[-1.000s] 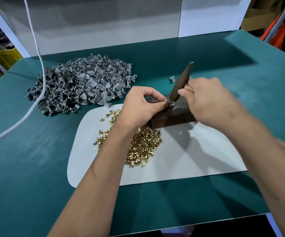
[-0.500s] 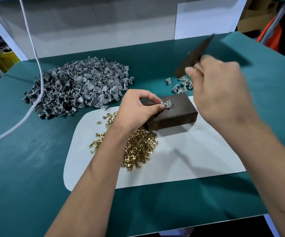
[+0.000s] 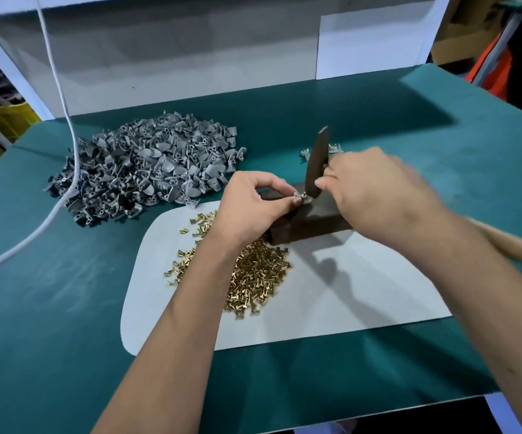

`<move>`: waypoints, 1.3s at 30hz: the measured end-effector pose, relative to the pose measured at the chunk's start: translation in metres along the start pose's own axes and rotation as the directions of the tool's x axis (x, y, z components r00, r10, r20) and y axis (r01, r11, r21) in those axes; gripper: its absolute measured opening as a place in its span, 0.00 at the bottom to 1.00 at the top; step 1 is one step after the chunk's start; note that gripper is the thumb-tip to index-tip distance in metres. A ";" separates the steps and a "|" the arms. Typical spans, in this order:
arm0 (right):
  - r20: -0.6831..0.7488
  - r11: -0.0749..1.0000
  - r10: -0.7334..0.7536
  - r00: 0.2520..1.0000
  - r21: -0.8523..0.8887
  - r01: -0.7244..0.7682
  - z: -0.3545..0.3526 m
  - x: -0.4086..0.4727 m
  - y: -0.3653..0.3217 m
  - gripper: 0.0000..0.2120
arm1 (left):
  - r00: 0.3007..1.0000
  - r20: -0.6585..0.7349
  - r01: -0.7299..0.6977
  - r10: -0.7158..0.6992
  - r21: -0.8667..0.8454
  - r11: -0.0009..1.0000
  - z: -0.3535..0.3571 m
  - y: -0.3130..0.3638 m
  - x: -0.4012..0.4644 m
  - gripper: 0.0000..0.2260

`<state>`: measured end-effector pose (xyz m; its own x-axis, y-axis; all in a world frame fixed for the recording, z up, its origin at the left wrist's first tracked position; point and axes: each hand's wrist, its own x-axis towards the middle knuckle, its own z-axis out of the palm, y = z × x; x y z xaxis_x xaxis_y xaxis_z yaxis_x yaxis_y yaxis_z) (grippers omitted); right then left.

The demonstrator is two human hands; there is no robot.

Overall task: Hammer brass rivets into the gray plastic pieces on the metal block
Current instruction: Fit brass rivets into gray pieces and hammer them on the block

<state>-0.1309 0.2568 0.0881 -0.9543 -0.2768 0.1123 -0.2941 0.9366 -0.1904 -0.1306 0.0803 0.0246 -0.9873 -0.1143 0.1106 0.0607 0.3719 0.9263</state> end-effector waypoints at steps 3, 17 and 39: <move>-0.305 0.986 0.026 0.952 0.162 0.025 -0.003 0.003 0.004 0.12 | 1.000 -0.001 0.004 -0.004 0.027 1.000 0.000 -0.001 0.001 0.04; -0.229 0.956 0.262 0.937 0.193 -0.220 0.025 0.003 0.051 0.15 | 1.000 -0.016 0.011 -0.012 -0.022 1.000 0.001 -0.002 0.003 0.04; -0.229 0.947 -0.294 0.928 0.063 0.315 0.039 0.017 0.015 0.16 | 0.999 -0.030 0.040 -0.045 -0.150 0.988 -0.003 0.000 0.004 0.07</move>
<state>-0.1532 0.2575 0.0488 -0.7872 -0.4827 0.3837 -0.5827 0.7860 -0.2066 -0.1339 0.0773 0.0256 -0.9842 -0.1584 0.0792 0.0422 0.2247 0.9735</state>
